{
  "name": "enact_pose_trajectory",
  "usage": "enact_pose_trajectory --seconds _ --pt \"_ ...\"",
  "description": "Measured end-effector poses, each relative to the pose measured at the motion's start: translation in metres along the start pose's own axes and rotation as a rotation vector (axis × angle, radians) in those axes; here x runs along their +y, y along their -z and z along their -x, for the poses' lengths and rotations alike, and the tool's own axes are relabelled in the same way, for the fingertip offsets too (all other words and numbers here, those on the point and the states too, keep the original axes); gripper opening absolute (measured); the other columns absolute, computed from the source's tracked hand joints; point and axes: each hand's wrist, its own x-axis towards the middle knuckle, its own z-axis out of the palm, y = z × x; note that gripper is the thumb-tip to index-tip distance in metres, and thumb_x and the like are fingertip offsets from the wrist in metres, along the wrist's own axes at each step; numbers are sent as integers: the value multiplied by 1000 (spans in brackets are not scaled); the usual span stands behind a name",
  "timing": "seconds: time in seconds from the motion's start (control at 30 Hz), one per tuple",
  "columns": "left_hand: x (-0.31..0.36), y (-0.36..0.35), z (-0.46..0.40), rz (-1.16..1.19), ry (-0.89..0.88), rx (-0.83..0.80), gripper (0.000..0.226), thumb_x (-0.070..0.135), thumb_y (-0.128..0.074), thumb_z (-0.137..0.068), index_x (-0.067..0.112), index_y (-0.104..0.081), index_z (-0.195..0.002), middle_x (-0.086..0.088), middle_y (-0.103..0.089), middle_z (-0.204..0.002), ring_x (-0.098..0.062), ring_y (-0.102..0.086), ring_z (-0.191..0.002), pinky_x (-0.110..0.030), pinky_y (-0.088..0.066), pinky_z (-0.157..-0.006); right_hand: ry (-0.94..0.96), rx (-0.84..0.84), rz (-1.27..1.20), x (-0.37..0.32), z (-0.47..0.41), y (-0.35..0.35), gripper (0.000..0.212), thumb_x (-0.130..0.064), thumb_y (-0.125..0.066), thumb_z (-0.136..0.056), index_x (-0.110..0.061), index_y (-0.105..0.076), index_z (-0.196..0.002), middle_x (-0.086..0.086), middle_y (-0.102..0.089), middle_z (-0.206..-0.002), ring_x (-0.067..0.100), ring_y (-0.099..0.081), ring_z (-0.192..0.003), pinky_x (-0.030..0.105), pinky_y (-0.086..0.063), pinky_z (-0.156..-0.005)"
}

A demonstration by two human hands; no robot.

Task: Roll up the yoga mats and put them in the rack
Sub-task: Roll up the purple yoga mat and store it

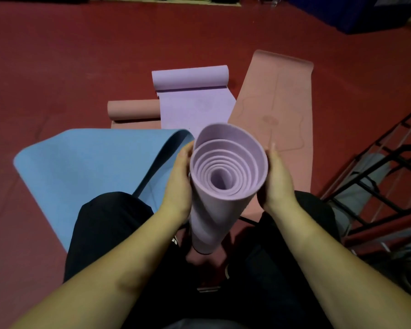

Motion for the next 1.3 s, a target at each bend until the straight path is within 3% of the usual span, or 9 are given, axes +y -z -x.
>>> enact_pose_trajectory --seconds 0.13,0.27,0.43,0.57,0.7,0.83,1.0,1.13,1.3 --pt "4 -6 10 -16 -38 -67 50 47 -48 -95 21 -53 -137 -3 -64 -130 -24 -59 -123 -53 -41 -109 -32 -137 -72 -11 15 -9 58 -64 -43 -91 -17 -68 -113 10 -72 -114 27 -65 -113 45 -46 -103" --pt "21 -8 5 48 -24 -28 35 33 -48 -96 22 -61 -125 -8 -68 -121 -31 -63 -115 -61 -41 -106 27 -139 -100 -26 15 -13 37 -38 -59 -90 -16 -65 -120 11 -70 -116 29 -66 -109 51 -45 -105" --pt "12 -1 14 83 -41 -23 28 35 -48 -97 33 -65 -118 0 -67 -123 -22 -61 -119 -48 -44 -106 60 -222 -143 -18 14 -2 26 -30 -52 -93 -25 -70 -112 6 -71 -116 25 -65 -110 44 -49 -101" --pt "-20 -3 32 -64 48 12 54 55 -48 -93 24 -53 -136 6 -62 -131 -14 -56 -126 -46 -40 -110 -103 -173 -53 12 9 -2 29 -32 -52 -97 -19 -76 -103 7 -74 -105 22 -69 -100 44 -47 -99" --pt "-7 -8 17 -70 24 23 27 38 -45 -98 21 -59 -114 10 -68 -104 -6 -63 -101 -29 -44 -90 -107 -184 -52 -5 -2 -2 39 -31 -59 -93 -7 -64 -125 14 -70 -115 29 -66 -107 42 -50 -98" --pt "-11 -3 20 -115 -36 39 26 47 -44 -91 29 -56 -105 19 -67 -95 -2 -62 -94 -23 -48 -84 -113 -142 -66 -4 0 11 32 -39 -64 -91 -17 -70 -114 1 -74 -110 14 -68 -104 33 -52 -97" --pt "-38 2 34 -244 69 10 45 68 -42 -82 31 -50 -107 19 -65 -101 -4 -61 -99 -38 -47 -92 -231 -202 70 17 -4 13 39 -45 -52 -97 -16 -69 -116 3 -73 -113 19 -64 -115 39 -43 -109" --pt "-16 5 10 -283 106 -43 19 36 -59 -97 30 -50 -112 16 -60 -116 6 -59 -102 -10 -44 -82 -277 -239 174 3 -24 14 51 -57 -53 -91 -17 -68 -119 -1 -72 -117 13 -64 -114 38 -40 -111" --pt "-6 8 -7 -359 14 -161 61 25 -61 -97 36 -33 -151 26 -43 -144 17 -47 -119 -6 -37 -100 -320 -227 208 1 -35 9 54 -62 -54 -90 -17 -70 -115 0 -74 -112 16 -67 -109 40 -43 -108"
